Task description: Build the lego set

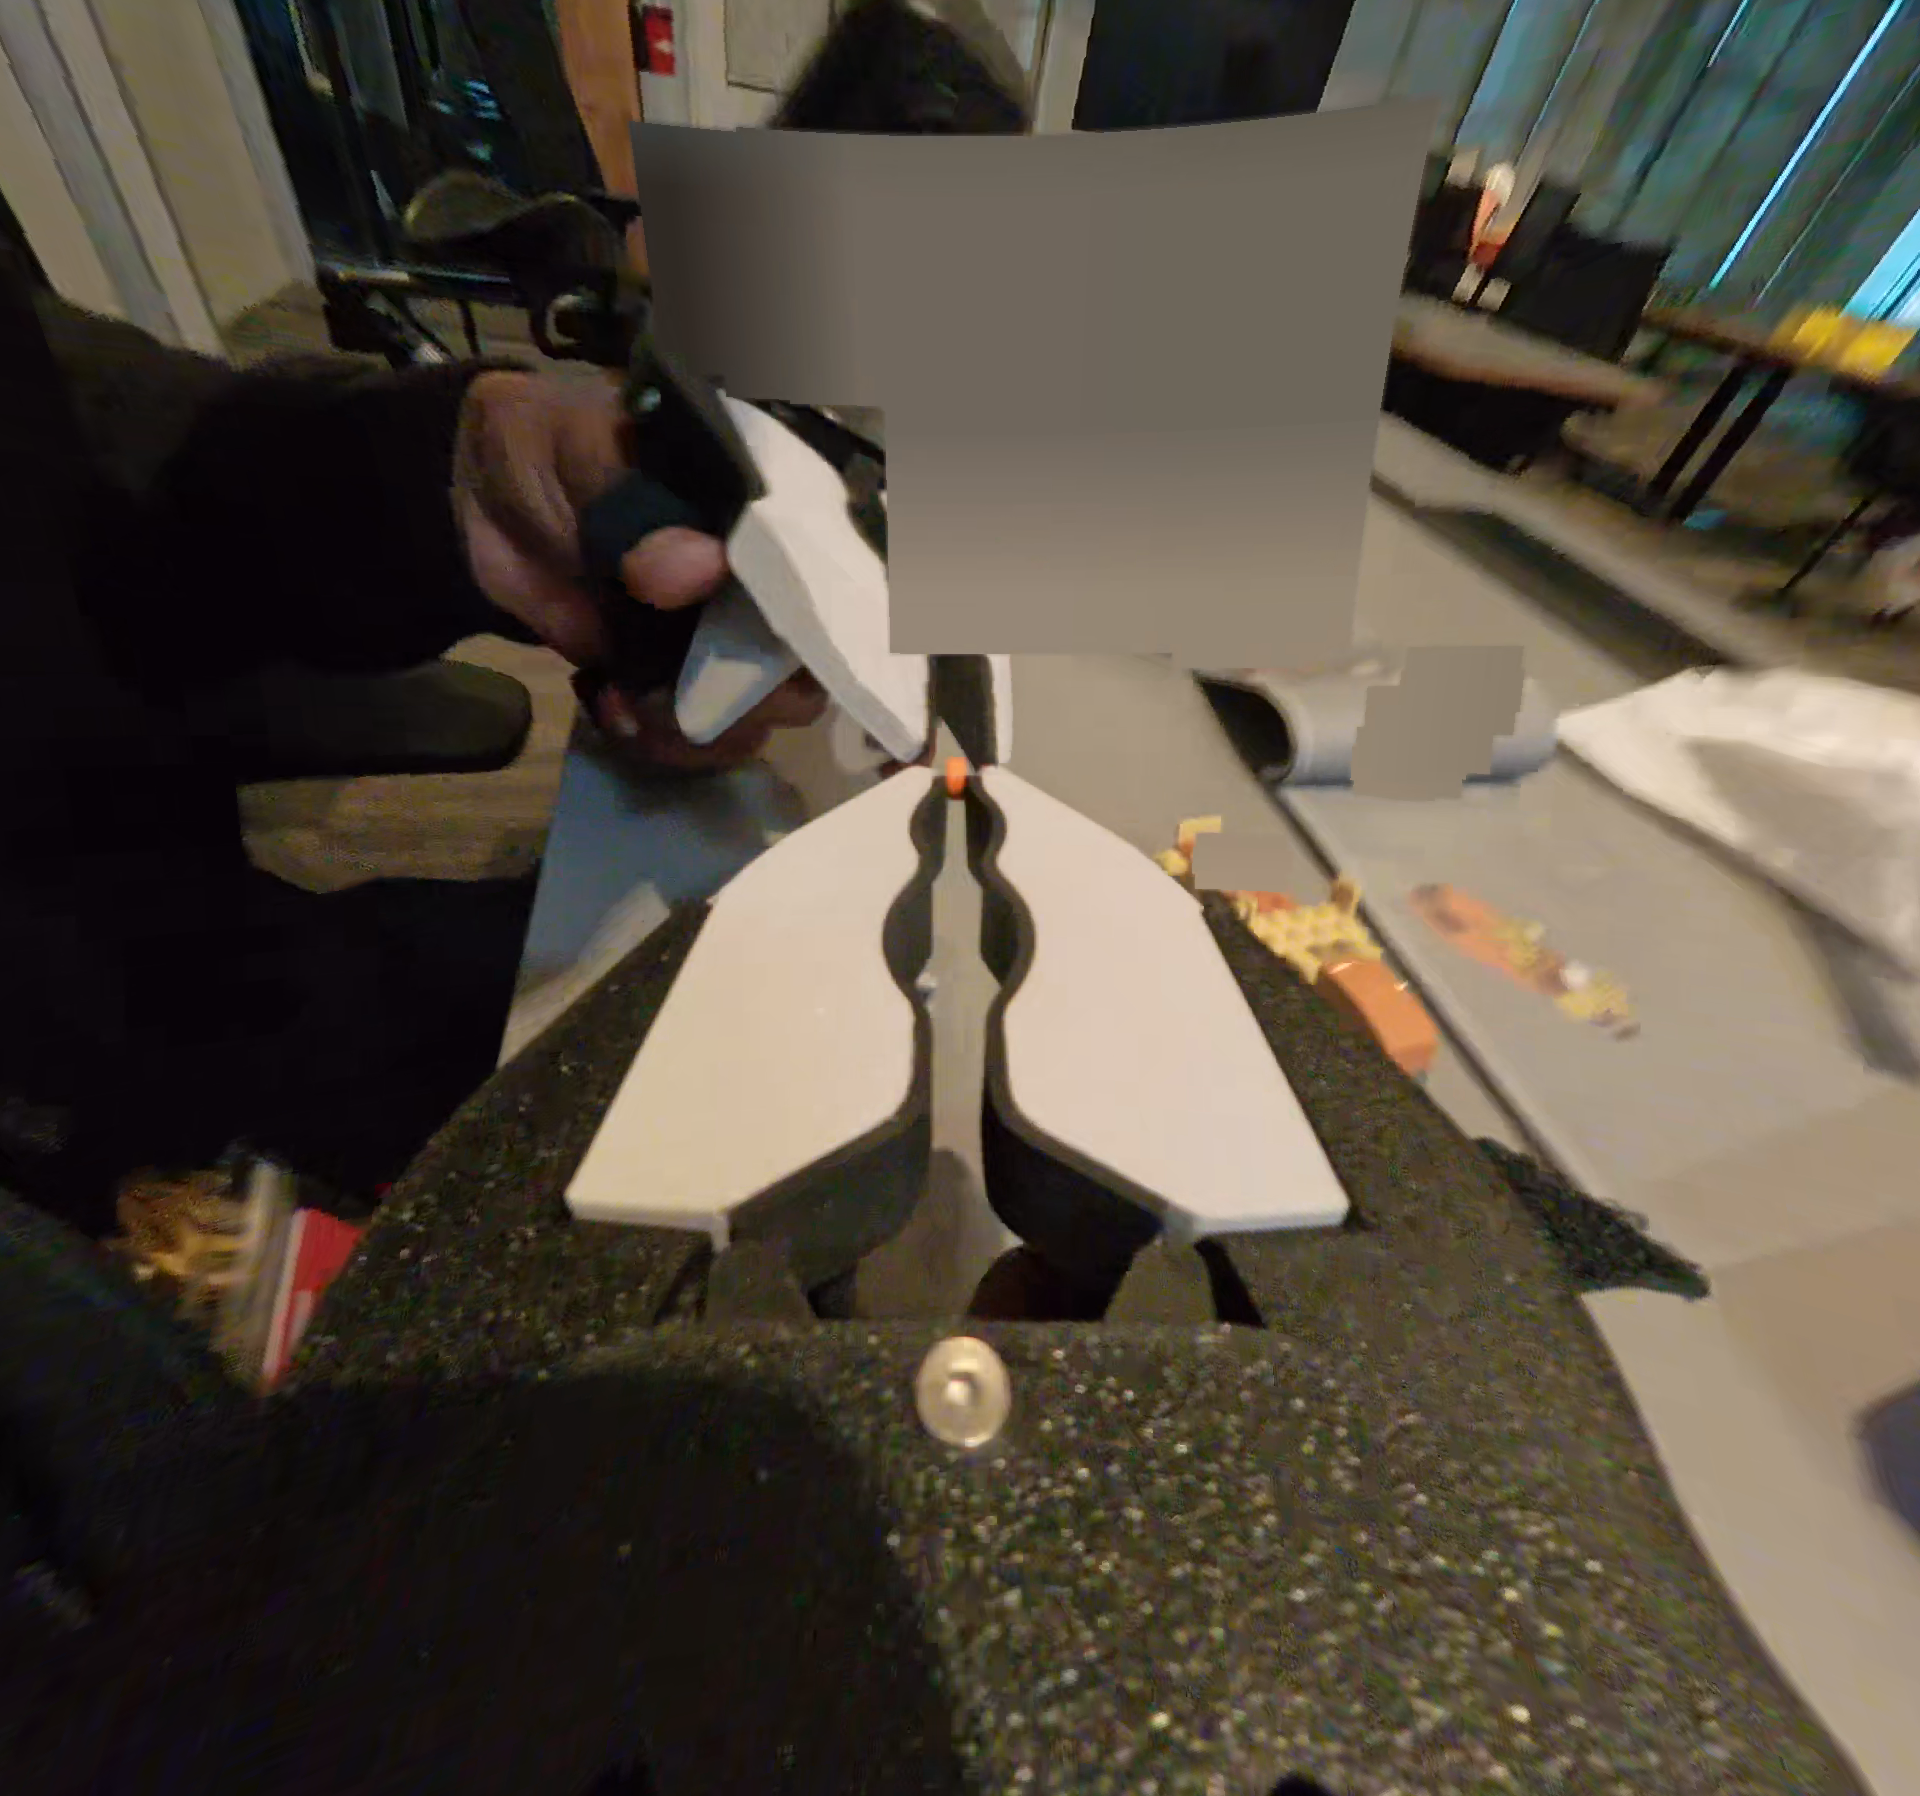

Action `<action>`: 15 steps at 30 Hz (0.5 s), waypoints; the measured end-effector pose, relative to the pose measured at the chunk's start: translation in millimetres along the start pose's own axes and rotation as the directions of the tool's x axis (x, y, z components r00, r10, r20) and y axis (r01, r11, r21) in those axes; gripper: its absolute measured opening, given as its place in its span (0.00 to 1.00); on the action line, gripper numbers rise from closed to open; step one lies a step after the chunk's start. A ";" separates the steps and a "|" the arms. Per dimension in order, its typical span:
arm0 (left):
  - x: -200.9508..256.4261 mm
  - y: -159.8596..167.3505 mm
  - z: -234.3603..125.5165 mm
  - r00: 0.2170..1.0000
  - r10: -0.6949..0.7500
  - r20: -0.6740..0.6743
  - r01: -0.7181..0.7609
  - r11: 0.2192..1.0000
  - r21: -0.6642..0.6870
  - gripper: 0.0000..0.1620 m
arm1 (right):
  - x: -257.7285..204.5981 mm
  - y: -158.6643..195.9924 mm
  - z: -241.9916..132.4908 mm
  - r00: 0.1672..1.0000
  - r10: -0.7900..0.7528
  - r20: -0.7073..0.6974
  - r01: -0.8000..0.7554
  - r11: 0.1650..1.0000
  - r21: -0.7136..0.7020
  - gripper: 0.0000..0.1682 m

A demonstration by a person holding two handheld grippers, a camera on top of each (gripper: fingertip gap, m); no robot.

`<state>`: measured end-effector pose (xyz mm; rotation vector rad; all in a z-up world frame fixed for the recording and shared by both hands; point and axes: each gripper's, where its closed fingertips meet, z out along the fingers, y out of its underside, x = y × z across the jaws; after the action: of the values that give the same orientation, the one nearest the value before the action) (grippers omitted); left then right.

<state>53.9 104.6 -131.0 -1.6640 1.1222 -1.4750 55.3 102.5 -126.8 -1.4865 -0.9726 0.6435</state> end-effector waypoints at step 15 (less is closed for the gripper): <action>10.3 -4.8 2.0 0.948 -0.279 -0.153 0.278 0.960 -0.028 0.10 | -1.1 -6.7 4.3 0.859 -0.500 -0.108 0.496 0.866 -0.062 0.02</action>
<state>56.7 97.2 -122.6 -1.7944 1.0011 -1.8071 49.8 103.6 -121.1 -1.2103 -1.2164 0.1582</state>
